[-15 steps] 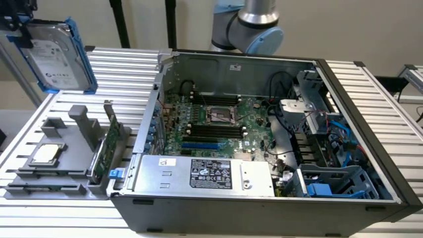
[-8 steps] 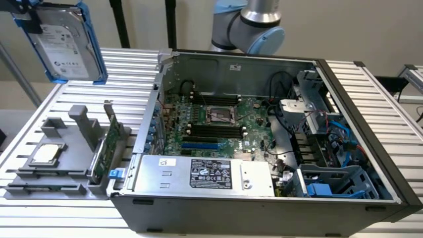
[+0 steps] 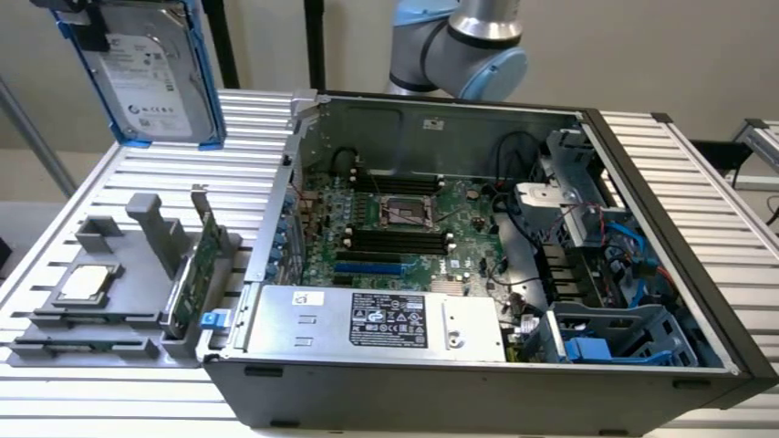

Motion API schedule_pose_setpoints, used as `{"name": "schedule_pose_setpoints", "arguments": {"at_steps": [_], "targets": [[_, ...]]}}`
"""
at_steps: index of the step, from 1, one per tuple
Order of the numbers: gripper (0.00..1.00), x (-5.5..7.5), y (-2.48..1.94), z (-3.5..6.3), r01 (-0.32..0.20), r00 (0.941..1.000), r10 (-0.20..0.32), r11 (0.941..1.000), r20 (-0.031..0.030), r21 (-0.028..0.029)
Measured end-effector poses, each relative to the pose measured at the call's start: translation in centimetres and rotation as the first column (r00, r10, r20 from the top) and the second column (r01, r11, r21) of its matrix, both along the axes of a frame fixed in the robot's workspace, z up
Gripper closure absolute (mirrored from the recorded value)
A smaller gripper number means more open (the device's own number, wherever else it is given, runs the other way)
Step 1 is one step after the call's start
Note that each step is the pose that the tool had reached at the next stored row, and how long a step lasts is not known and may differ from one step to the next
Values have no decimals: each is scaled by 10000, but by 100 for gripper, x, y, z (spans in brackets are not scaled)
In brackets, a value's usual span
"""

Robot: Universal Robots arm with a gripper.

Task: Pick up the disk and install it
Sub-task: 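Pick up the disk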

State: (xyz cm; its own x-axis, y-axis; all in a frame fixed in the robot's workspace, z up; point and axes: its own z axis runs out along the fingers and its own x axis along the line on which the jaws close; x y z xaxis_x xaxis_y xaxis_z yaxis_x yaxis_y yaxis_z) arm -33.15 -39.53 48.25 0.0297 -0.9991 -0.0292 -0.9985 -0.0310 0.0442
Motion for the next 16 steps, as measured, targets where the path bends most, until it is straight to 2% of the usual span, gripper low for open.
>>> {"name": "schedule_pose_setpoints", "arguments": {"at_steps": [11, 13, 16], "targets": [[67, 500, -102, 470, 0, 10000, 0, 10000, -4, 1], [67, 590, -127, 521, 0, 10000, 0, 10000, -5, 1], [67, 726, -169, 529, 0, 10000, 0, 10000, -6, 0]]}}
